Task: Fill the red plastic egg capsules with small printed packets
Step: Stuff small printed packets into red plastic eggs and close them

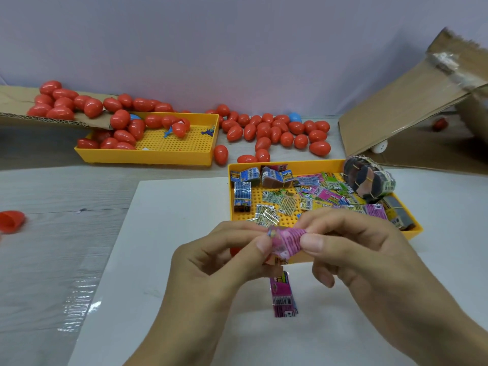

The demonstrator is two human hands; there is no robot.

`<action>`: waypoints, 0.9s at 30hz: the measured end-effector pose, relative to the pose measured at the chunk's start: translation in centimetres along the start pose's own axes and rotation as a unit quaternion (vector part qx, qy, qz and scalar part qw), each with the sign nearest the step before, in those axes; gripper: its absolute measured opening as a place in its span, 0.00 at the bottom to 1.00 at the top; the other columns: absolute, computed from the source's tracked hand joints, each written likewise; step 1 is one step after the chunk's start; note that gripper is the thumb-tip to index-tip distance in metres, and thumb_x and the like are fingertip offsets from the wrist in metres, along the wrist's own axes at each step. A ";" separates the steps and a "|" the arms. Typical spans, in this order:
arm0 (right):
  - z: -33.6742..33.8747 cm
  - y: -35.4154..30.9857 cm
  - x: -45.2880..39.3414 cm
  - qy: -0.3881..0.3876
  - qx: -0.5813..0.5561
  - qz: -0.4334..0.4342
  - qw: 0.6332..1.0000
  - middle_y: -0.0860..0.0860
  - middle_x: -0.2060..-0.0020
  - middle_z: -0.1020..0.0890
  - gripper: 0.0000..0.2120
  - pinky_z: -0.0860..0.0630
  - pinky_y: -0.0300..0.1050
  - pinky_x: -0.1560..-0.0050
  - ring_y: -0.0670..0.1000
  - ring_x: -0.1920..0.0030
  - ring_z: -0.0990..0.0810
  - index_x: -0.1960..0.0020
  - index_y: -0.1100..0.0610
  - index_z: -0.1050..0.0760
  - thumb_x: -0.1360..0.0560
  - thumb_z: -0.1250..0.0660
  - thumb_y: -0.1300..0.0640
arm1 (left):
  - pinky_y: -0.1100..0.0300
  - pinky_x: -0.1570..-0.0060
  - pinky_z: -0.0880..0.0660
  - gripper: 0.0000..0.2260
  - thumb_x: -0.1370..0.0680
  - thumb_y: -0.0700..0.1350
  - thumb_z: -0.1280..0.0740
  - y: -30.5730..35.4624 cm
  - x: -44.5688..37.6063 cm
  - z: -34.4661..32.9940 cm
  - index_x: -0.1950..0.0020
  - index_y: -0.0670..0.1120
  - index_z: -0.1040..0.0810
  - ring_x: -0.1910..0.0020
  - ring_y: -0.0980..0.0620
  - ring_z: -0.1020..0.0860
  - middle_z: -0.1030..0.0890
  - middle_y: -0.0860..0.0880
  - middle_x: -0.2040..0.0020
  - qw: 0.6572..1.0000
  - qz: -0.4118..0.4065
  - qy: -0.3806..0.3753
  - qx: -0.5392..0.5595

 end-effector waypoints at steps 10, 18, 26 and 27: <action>-0.3 1.6 -0.1 -0.003 0.066 -0.049 0.997 0.45 0.54 0.18 0.19 0.28 0.38 0.65 0.47 0.62 0.24 0.61 0.58 0.14 0.39 0.25 0.42 | 0.67 0.62 0.21 0.04 0.30 0.48 0.29 3.4 1.2 -0.6 0.58 0.52 0.14 0.56 0.53 0.18 0.20 0.54 0.55 0.961 -0.182 0.036 -0.205; 1.3 -1.8 0.3 0.094 0.193 0.072 0.974 0.42 0.54 0.19 0.07 0.23 0.49 0.65 0.58 0.62 0.22 0.66 0.46 0.15 0.36 0.21 0.45 | 0.60 0.54 0.18 0.17 0.29 0.38 0.31 1.9 0.7 -0.4 0.46 0.54 0.14 0.53 0.47 0.15 0.17 0.47 0.50 0.993 -0.086 0.009 -0.079; 0.2 -1.0 0.3 0.042 0.144 0.062 0.987 0.44 0.54 0.19 0.09 0.20 0.63 0.59 0.64 0.58 0.22 0.62 0.49 0.14 0.40 0.24 0.48 | 0.64 0.56 0.19 0.15 0.33 0.36 0.27 2.0 0.7 -0.5 0.50 0.49 0.16 0.51 0.49 0.15 0.15 0.46 0.52 0.992 -0.094 -0.002 -0.084; 0.0 -0.8 0.3 0.032 0.141 0.055 0.988 0.45 0.54 0.19 0.08 0.19 0.60 0.59 0.60 0.57 0.20 0.62 0.49 0.14 0.40 0.24 0.49 | 0.64 0.56 0.19 0.14 0.33 0.37 0.26 1.9 0.7 -0.5 0.50 0.50 0.15 0.51 0.49 0.15 0.14 0.47 0.52 0.992 -0.092 -0.005 -0.086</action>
Point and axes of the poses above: each hand's wrist, its own x-axis away from the middle knuckle, its own z-axis out of the back of the hand, y = z × x, the point moved 10 cm from there along -x, towards the middle knuckle
